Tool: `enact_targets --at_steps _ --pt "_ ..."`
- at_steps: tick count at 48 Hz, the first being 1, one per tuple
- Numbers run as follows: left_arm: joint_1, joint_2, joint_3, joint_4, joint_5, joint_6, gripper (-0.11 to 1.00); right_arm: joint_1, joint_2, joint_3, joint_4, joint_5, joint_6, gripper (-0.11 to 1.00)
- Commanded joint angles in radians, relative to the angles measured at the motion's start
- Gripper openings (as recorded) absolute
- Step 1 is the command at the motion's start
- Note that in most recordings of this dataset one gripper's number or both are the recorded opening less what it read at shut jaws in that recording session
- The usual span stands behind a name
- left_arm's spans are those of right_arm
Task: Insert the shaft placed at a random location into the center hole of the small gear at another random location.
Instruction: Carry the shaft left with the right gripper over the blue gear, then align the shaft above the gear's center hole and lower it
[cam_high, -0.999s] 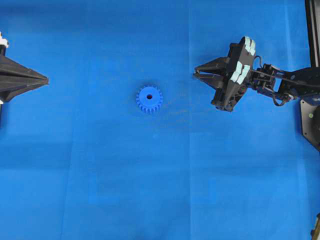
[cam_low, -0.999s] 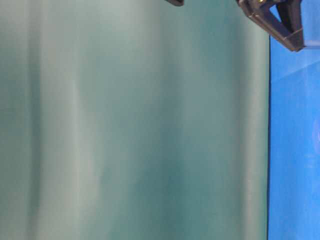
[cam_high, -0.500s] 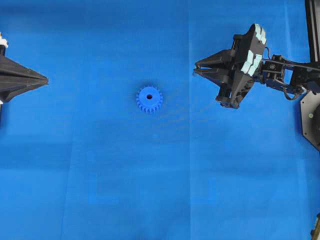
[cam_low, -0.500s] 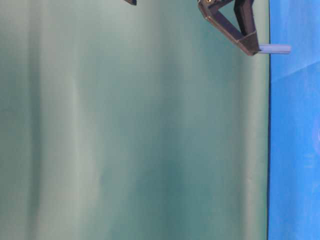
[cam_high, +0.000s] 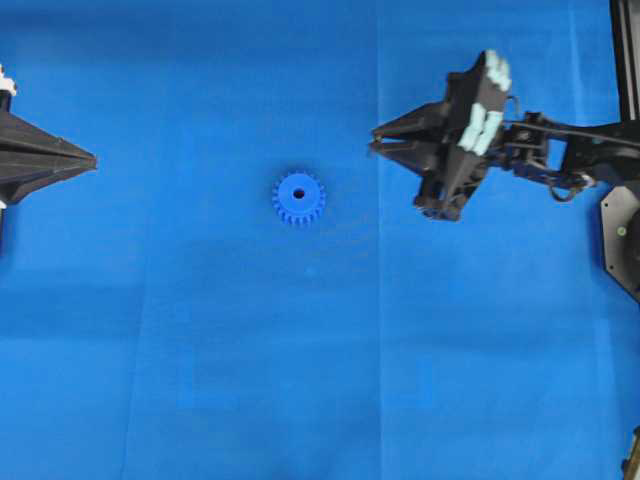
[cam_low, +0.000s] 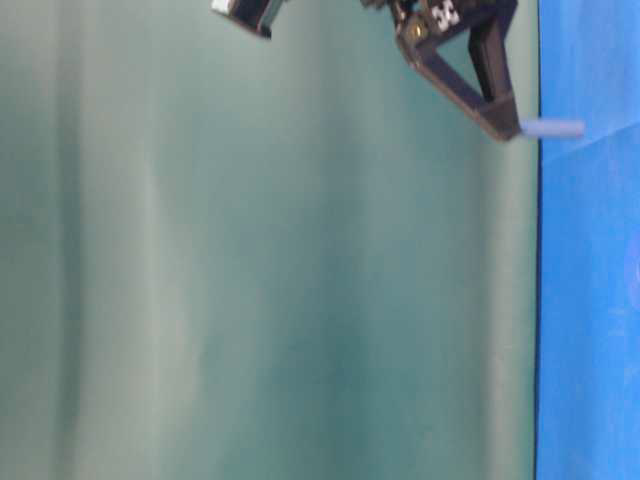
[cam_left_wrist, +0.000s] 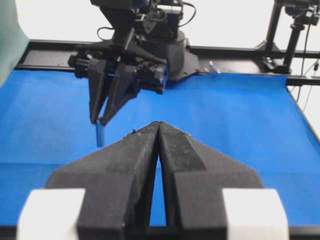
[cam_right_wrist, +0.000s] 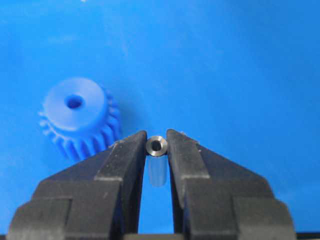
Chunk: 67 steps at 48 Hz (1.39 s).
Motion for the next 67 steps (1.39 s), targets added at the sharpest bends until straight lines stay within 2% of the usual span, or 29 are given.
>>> enact_targets --at_steps 1,15,28,67 --pt "0.002 0.003 -0.009 0.000 -0.005 0.000 0.00 0.018 0.025 -0.064 0.000 0.011 -0.002 0.03" --pt "0.002 0.008 -0.009 0.002 -0.005 -0.002 0.00 0.071 0.130 -0.221 -0.002 0.057 -0.003 0.03" --pt "0.002 0.009 -0.009 0.000 -0.005 -0.002 0.00 0.104 0.186 -0.310 0.000 0.084 -0.005 0.03" --pt "0.002 0.006 -0.009 0.002 0.005 -0.002 0.00 0.104 0.224 -0.273 0.000 0.067 -0.008 0.03"
